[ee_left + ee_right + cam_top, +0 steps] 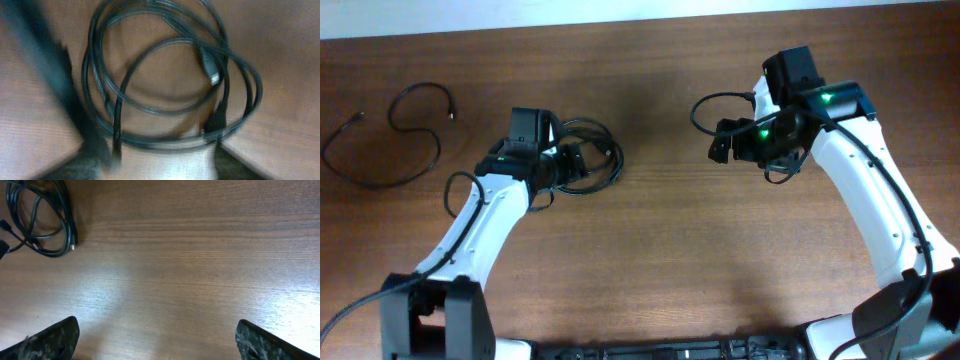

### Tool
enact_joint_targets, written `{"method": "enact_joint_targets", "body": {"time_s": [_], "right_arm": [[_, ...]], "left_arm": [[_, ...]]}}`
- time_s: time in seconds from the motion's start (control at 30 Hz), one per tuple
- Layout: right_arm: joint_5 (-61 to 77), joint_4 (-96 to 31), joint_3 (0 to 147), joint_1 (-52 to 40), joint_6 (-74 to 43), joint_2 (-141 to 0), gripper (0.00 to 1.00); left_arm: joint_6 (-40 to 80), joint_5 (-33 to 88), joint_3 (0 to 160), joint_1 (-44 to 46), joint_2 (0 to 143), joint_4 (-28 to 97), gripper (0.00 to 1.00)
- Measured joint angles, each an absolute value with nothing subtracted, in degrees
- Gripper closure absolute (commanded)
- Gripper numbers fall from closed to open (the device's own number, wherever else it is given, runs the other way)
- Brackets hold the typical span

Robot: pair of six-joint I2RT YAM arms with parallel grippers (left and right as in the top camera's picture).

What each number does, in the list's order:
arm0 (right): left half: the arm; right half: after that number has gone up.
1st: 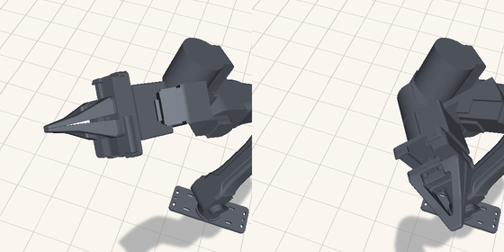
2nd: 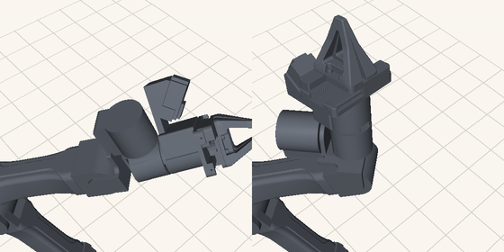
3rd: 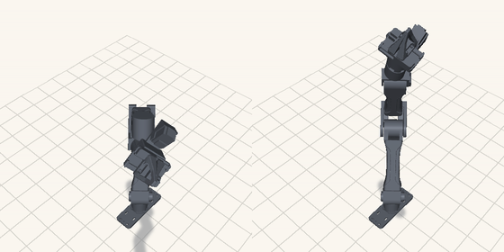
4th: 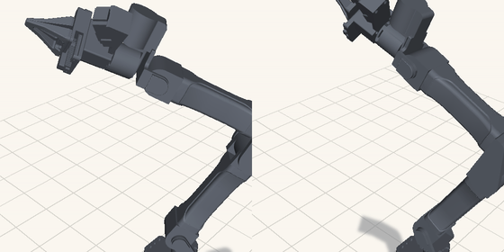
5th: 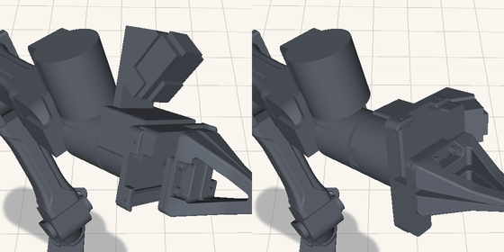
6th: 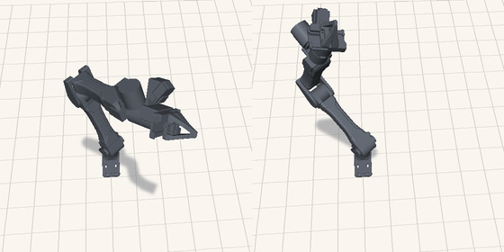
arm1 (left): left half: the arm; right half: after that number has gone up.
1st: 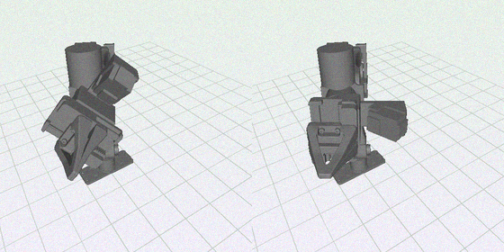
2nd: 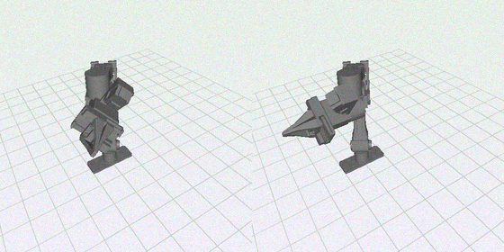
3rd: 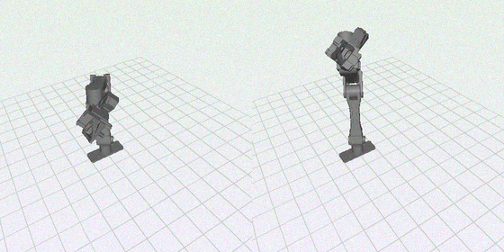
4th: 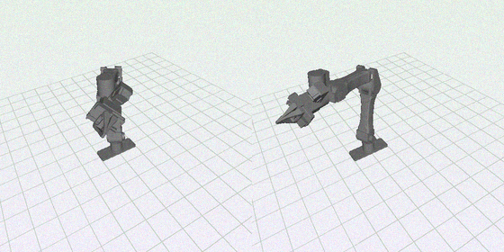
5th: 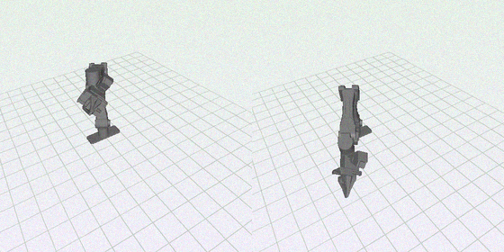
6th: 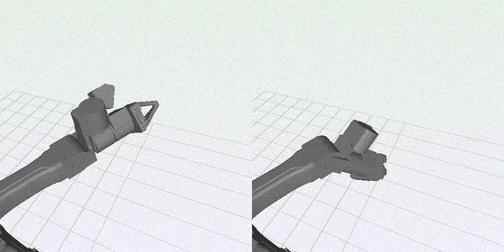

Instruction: Untangle cables

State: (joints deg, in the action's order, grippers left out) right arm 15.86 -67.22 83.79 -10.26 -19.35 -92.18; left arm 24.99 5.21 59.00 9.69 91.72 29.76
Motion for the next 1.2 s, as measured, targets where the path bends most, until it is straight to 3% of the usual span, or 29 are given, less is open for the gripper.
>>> {"method": "enact_joint_targets", "body": {"time_s": [0.07, 0.1, 0.2, 0.3, 0.37, 0.43, 0.5, 0.77, 0.97, 1.2], "right_arm": [[15.9, -66.9, 83.8, -10.3, -19.3, -92.2, 0.01], [15.9, -66.8, 83.8, -10.3, -19.3, -92.2, 0.01], [17.3, -65.4, 83.8, -10.4, -19.4, -92.2, 0.02], [19.2, -60.9, 83.8, -11.2, -19.6, -93.3, 0.13], [20.1, -56.5, 83.8, -13.3, -19.5, -95.0, 0.12], [20.6, -53.1, 83.8, -16.1, -19.6, -97.3, 0.02], [20.8, -51.4, 83.8, -18.3, -19.7, -99.1, 0.0], [23.9, -49.2, 83.8, -23.7, -22.3, -102.6, 0.01], [45.3, -47.7, 83.8, -23.8, -20.2, -102.6, 0.18], [53.3, -43.2, 83.8, -27.0, -18.2, -102.6, 0.2]], "left_arm": [[25.5, 4.6, 58.9, 9.7, 92.0, 25.7, 0.98], [25.7, 4.4, 58.9, 9.7, 92.0, 23.4, 1.0], [26.0, 4.2, 58.9, 9.7, 92.0, 20.3, 1.0], [26.0, 4.1, 58.9, 9.7, 91.9, 20.3, 1.0], [26.0, 4.0, 58.9, 9.7, 90.9, 20.3, 1.0], [25.4, 4.1, 59.0, 9.7, 86.7, 20.4, 1.0], [22.2, 5.1, 59.7, 9.7, 81.5, 19.3, 1.0], [12.1, 11.1, 61.9, 9.7, 57.3, 9.6, 1.0], [11.5, 11.4, 61.9, 9.7, 54.2, 9.8, 1.0], [11.6, 11.3, 61.9, 9.7, 54.2, 10.0, 1.0]]}}
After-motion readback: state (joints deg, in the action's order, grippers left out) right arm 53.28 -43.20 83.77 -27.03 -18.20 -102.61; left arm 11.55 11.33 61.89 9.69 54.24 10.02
